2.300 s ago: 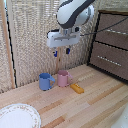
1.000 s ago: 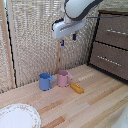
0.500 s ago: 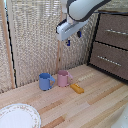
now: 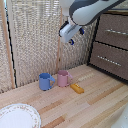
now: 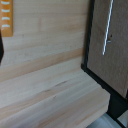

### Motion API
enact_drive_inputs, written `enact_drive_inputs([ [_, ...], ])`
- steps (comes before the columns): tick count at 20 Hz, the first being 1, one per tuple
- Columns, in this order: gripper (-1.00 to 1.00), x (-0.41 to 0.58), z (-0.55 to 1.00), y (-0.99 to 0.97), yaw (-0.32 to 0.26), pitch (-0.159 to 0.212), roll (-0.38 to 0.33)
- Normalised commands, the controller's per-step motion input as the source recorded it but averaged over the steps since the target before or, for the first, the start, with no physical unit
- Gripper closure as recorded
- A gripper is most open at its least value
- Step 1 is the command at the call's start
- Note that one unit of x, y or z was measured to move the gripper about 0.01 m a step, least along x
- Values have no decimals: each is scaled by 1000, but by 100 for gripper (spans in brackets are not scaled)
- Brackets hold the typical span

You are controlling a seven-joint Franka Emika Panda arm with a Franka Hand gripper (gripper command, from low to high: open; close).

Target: Propose to navigate your clamp on the clench of the first drawer. Use gentle force to register to the cabinet. Send posterior your swing mandate till over it lurks, a cup of pink essence. Fortify your grip after aiming concentric with the pink cup’s periphery. Manoeuvre the pink towards the cabinet's top. Drop your compression till the cup is resting inside.

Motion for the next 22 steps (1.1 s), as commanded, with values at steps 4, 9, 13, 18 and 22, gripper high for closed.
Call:
enact_drive_inputs([
  [4, -100, 0, 0, -51, 138, -151, -375],
  [9, -100, 0, 0, -72, 129, -127, -375],
  [13, -100, 0, 0, -81, 99, -53, -375],
  [18, -100, -41, 0, -291, -2, 56, -375],
  [22, -100, -10, 0, -378, -65, 128, -375],
])
